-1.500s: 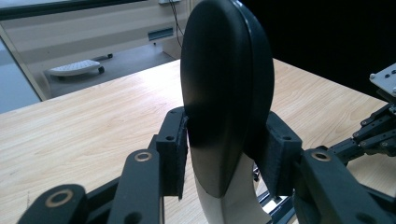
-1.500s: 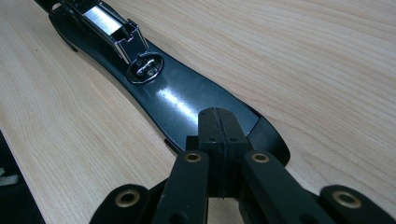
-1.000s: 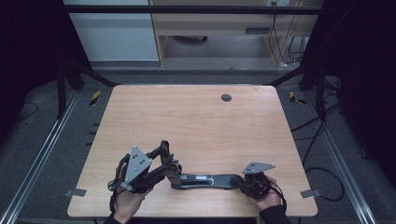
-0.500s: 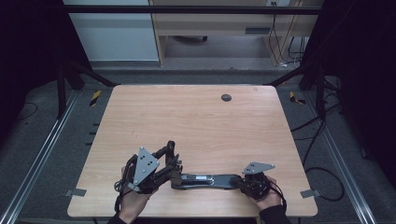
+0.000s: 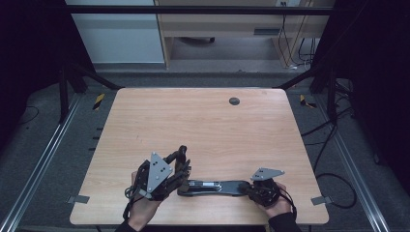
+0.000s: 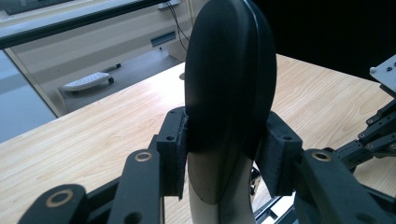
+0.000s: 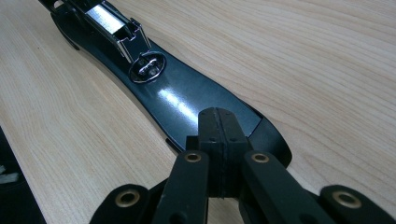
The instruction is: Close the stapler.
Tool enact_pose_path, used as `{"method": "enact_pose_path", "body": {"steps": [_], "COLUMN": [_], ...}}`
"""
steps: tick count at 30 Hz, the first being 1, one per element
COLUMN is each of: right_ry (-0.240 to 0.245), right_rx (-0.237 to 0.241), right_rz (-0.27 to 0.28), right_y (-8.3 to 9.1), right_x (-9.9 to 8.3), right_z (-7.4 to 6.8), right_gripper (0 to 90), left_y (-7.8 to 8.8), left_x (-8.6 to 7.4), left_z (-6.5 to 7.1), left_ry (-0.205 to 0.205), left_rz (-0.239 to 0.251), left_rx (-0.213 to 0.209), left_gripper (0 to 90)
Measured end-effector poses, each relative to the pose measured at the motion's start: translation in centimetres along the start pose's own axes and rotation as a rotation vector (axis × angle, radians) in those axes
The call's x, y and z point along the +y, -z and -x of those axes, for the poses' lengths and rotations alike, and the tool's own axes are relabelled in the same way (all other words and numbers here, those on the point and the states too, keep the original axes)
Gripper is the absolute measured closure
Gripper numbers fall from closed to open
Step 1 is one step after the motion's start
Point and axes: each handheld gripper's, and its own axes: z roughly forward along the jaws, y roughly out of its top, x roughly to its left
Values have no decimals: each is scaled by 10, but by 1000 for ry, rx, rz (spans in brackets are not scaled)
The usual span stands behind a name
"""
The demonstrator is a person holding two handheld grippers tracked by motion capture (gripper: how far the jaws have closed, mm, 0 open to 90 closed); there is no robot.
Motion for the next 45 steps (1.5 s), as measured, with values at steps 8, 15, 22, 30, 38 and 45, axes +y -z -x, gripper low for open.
{"method": "enact_pose_path", "body": {"steps": [8,15,22,30,38,45], "right_ry": [-2,-2,-3,-2,-6,-3], "right_rx": [2,2,2,2,2,4], "right_rz": [-1,-4,-3,-3,-5,-3], "right_y": [0,0,0,0,0,0], "right_x": [0,0,0,0,0,0], "right_z": [0,0,0,0,-1,0], "right_gripper": [900,900,900,900,900,900], "left_y": [-3,-5,-8,-11,-15,-20], "left_x": [2,2,4,5,6,7], "left_z": [5,9,13,19,25,35], "left_ry": [-12,-24,-35,-53,-67,-104], "left_rz": [-1,-1,-4,-9,-9,-8], "left_rx": [4,8,11,16,25,39], "left_gripper": [568,567,565,562,561,558]}}
